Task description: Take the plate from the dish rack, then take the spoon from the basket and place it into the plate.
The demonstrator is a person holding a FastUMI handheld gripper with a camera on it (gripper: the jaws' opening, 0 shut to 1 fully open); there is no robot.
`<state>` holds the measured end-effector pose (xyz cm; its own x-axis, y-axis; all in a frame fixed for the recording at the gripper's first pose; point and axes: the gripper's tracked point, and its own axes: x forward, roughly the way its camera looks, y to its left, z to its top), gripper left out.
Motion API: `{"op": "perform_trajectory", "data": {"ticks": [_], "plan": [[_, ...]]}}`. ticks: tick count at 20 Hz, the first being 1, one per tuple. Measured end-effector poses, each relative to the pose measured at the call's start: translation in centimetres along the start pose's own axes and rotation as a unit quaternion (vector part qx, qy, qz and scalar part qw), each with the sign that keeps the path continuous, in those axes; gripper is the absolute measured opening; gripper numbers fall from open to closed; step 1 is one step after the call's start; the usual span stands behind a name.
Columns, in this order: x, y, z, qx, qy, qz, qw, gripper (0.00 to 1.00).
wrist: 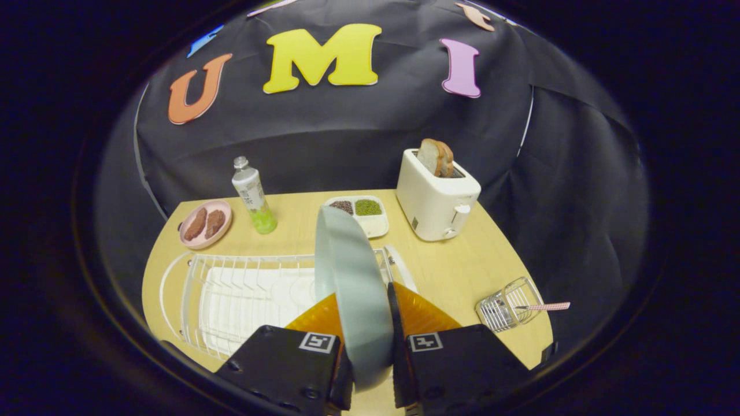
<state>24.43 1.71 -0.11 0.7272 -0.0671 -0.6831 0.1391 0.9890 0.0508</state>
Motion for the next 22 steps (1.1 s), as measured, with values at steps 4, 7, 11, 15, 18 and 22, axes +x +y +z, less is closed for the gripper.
{"op": "perform_trajectory", "data": {"ticks": [4,7,11,15,18,22], "plan": [[-5.1,-0.4,-2.8,0.014,-0.008,0.071,0.997,0.32],[-8.1,-1.6,-6.0,0.020,-0.019,0.103,0.994,0.32],[-9.4,-3.4,-12.5,0.050,-0.002,0.139,0.989,0.33],[-8.4,-4.6,-19.1,0.095,0.040,0.167,0.981,0.32],[-6.9,-4.8,-23.5,0.142,0.084,0.194,0.967,0.32],[-4.2,-4.3,-26.8,0.189,0.133,0.224,0.947,0.32]]}}
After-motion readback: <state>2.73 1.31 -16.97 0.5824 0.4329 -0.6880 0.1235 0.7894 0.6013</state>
